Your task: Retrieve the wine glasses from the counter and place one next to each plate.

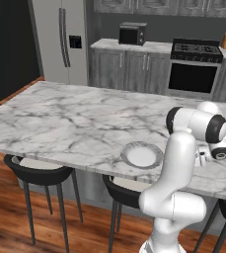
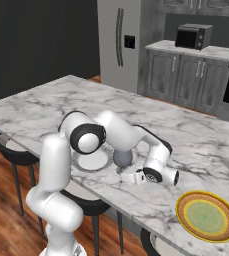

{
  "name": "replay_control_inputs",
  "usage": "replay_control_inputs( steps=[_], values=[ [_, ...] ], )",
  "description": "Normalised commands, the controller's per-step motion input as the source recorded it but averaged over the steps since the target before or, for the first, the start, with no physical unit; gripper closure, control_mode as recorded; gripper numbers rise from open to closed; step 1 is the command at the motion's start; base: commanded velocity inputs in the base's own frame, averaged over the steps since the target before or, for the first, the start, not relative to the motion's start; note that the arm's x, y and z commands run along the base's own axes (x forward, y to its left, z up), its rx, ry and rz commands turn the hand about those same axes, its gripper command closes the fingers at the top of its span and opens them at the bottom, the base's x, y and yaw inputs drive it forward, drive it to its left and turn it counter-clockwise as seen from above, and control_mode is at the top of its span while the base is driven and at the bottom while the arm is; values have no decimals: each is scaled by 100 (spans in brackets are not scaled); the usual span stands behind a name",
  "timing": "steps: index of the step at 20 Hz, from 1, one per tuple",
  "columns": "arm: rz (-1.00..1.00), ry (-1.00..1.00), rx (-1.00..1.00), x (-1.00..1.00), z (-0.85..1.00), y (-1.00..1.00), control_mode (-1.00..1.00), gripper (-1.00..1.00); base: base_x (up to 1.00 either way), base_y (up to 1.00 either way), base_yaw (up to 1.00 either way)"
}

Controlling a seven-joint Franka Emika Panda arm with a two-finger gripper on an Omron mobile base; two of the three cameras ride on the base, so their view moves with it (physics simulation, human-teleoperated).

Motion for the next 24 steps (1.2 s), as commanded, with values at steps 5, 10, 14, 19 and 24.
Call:
replay_control_inputs(
  steps=[5, 10, 14, 19, 24],
  values=[
    [0, -1, 0, -1, 0, -11, -100, -100, 0, 0, 0],
    [0, -1, 0, -5, 0, -20, -100, -100, 0, 0, 0],
    [0, -3, 2, -37, 11, -7, -100, -100, 0, 0, 0],
    [0, -14, 2, -67, 35, -3, -100, -100, 0, 0, 0],
    [0, -23, 1, -71, 74, 0, -100, -100, 0, 0, 0]
  ],
)
